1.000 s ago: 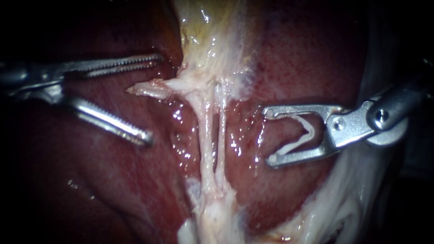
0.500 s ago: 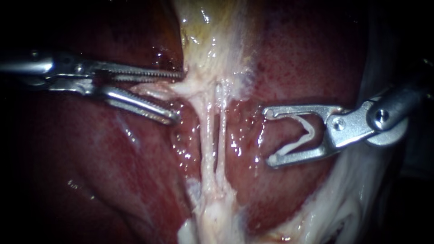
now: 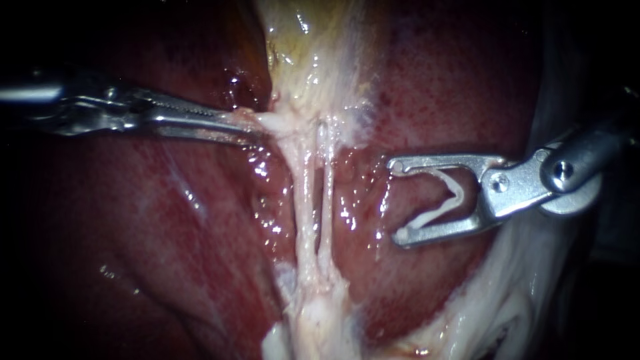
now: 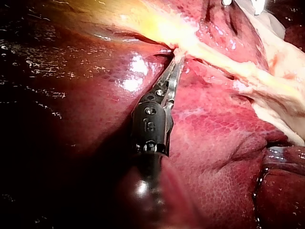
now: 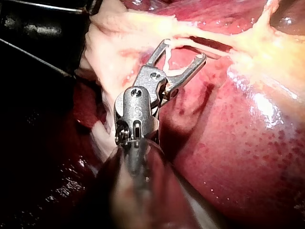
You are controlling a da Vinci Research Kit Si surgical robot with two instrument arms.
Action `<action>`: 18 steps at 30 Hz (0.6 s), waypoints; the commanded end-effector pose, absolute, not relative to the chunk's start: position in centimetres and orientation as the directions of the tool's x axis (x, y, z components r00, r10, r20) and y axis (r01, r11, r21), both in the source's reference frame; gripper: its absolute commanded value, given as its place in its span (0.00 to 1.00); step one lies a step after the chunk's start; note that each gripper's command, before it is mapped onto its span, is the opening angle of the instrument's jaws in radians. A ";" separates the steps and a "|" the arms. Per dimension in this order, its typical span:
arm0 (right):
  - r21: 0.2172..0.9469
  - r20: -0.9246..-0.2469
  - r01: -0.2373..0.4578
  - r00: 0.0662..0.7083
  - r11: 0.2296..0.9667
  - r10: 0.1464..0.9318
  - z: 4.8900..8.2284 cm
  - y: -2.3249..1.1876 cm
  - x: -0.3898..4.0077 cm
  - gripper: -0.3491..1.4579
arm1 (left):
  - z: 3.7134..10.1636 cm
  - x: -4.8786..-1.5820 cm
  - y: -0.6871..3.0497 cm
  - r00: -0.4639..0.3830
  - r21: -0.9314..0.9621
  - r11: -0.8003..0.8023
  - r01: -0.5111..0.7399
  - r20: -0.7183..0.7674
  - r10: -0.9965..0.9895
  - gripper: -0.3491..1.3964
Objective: Grabbing gallbladder
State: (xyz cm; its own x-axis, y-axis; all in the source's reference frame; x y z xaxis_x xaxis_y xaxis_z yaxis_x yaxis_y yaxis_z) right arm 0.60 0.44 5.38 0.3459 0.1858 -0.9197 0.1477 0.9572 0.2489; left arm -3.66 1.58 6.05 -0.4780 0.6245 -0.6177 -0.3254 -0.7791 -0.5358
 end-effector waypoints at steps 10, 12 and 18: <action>0.249 -0.920 0.148 0.346 0.957 0.186 5.38 0.44 0.59 0.47 | 5.30 -3.34 1.96 -0.434 -0.549 -0.751 -0.367 -0.613 0.660 0.00; 0.249 -0.920 0.148 0.346 0.957 0.186 5.38 0.44 0.59 0.47 | 5.24 -3.26 2.01 -0.428 -0.552 -0.745 -0.376 -0.609 0.668 0.00; 0.249 -0.920 0.148 0.346 0.957 0.186 5.38 0.44 0.59 0.47 | 5.28 -3.20 2.01 -0.422 -0.543 -0.736 -0.405 -0.602 0.677 0.00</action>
